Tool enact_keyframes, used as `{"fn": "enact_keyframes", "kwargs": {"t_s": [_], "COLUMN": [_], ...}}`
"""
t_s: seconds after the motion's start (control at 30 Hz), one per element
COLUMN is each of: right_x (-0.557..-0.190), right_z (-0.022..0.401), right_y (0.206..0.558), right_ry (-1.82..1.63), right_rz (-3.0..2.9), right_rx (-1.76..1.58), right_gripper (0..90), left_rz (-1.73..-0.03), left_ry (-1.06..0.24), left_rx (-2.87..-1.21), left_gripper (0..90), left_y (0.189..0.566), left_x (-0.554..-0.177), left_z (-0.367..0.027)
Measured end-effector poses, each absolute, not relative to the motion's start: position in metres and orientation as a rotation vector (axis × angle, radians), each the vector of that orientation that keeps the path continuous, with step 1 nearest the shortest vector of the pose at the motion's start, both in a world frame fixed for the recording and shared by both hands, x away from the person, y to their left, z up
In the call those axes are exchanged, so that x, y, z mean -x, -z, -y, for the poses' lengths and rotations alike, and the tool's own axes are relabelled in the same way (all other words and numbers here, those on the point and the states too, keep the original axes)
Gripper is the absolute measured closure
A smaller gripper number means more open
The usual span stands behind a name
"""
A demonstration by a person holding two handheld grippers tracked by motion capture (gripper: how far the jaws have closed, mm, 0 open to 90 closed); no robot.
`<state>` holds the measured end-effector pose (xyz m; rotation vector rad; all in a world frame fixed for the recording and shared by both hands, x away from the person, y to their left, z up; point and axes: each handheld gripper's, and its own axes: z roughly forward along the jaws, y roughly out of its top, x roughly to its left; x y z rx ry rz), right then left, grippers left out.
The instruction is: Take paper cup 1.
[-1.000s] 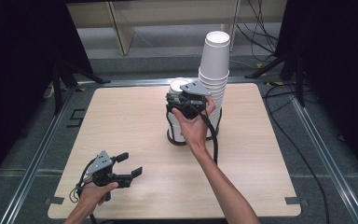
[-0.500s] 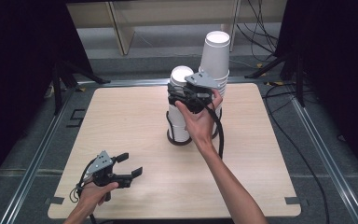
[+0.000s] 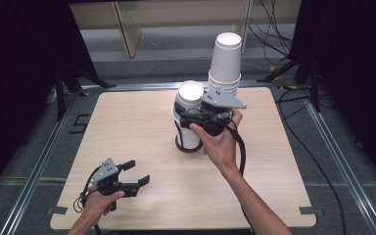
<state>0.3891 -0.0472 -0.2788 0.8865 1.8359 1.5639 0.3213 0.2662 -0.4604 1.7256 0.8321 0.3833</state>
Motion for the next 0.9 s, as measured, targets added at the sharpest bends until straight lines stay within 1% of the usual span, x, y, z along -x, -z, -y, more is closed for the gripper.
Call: {"fn": "enact_keyframes", "kwargs": {"t_s": [0.1,0.27,0.53,0.9], "right_x": [-0.38,-0.374,-0.377,-0.374], "right_z": [0.048,0.05,0.047,0.047], "right_y": [0.292,0.313,0.345,0.365], "right_ry": [-1.593,-1.636,-1.601,-1.634], "right_rz": [-1.883,-1.934,-2.03,-2.094], "right_rx": [-0.9,-0.894,-0.875,-0.857], "right_gripper": [20.2,20.1,20.1,20.1], "left_rz": [-0.826,-0.825,-0.813,-0.801], "left_ry": [-0.38,-0.376,-0.365,-0.367], "left_rx": [-1.717,-1.71,-1.697,-1.707], "left_gripper": [14.7,14.7,14.7,14.7], "left_y": [0.461,0.461,0.46,0.458], "left_x": [-0.322,-0.323,-0.323,-0.324], "left_z": [-0.266,-0.266,-0.265,-0.264]}}
